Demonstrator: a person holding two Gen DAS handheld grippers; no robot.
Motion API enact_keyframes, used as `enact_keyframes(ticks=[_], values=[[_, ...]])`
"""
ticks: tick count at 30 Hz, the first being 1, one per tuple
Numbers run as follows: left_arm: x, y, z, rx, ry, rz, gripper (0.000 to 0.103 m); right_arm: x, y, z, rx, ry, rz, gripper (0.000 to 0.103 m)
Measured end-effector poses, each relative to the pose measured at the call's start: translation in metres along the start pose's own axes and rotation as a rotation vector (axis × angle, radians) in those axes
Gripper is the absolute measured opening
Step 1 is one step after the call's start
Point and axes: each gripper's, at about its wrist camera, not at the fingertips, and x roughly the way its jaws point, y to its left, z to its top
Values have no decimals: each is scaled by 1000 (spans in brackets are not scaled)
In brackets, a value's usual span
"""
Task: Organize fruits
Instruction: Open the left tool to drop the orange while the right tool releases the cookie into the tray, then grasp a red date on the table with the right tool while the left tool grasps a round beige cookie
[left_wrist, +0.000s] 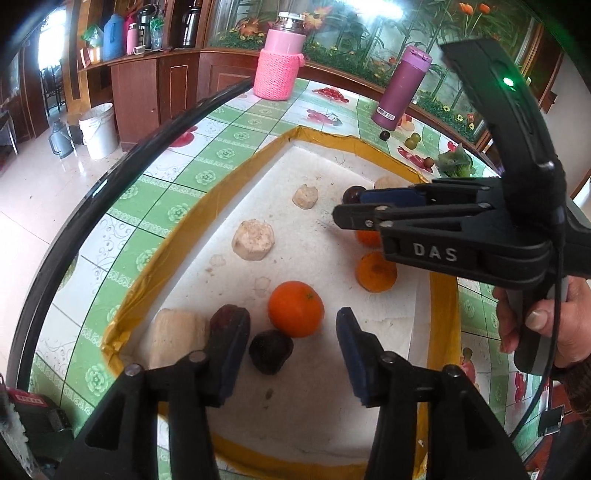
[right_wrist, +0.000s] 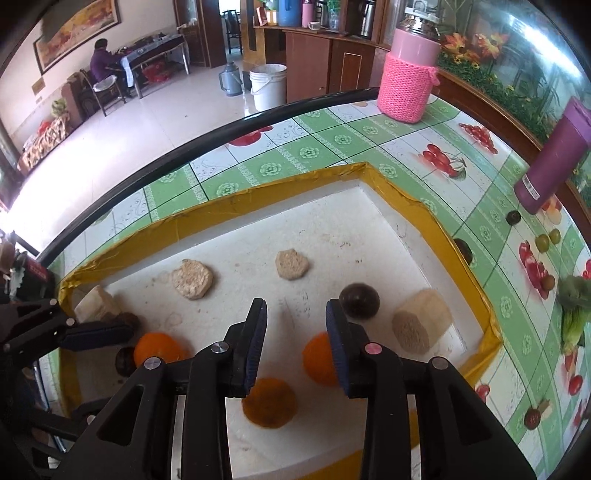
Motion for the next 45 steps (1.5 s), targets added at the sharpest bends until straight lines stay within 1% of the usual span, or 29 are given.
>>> enact_keyframes(ticks=[3,8,9,10,11,13,14,17,21,23,25,26,28,29,33,38,41,42,44,45], values=[[-6,1,-3,2,-9,19,61,-14,1,-10,35,-18,13,34],[-24,-1,-8,22,-36,42,68,-45,-3,-38,121,-52,43,40],[-28,-1,-8,22,-43,44,70,-53,-4,-46,136,-60,38,46],[-31,-2,-8,20,-50,43,71,-61,-5,-54,147,-67,29,54],[-34,-2,-8,17,-55,40,72,-68,-6,-62,159,-77,8,57],[-39,-6,-7,13,-61,30,75,-81,-12,-79,189,-82,-51,85],[-40,-9,-5,13,-64,28,75,-86,-18,-89,217,-79,-73,88],[-42,-23,-1,35,-67,10,75,-95,-44,-118,318,-50,-139,88],[-41,-52,2,87,-60,-21,76,-103,-90,-153,441,-46,-200,89],[-38,-69,3,115,-52,-39,76,-107,-117,-167,513,-60,-232,89],[-36,-85,4,148,-45,-51,78,-113,-141,-179,591,-100,-242,89],[-34,-93,4,163,-41,-55,79,-112,-153,-181,627,-111,-238,89],[-31,-107,4,189,-34,-62,79,-107,-175,-182,688,-105,-235,89],[-29,-113,3,199,-29,-66,80,-104,-183,-183,697,-107,-238,89],[-22,-128,5,219,-9,-81,80,-88,-203,-169,678,-138,-280,89],[-18,-139,6,239,5,-78,80,-67,-220,-157,691,-143,-301,89],[-16,-143,7,248,5,-75,80,-59,-230,-158,733,-149,-290,84],[-15,-144,9,250,5,-75,80,-57,-233,-159,746,-151,-279,80],[-10,-148,13,252,10,-81,80,-56,-234,-159,733,-158,-307,70],[-7,-151,16,254,13,-84,80,-56,-234,-158,709,-153,-328,61]])
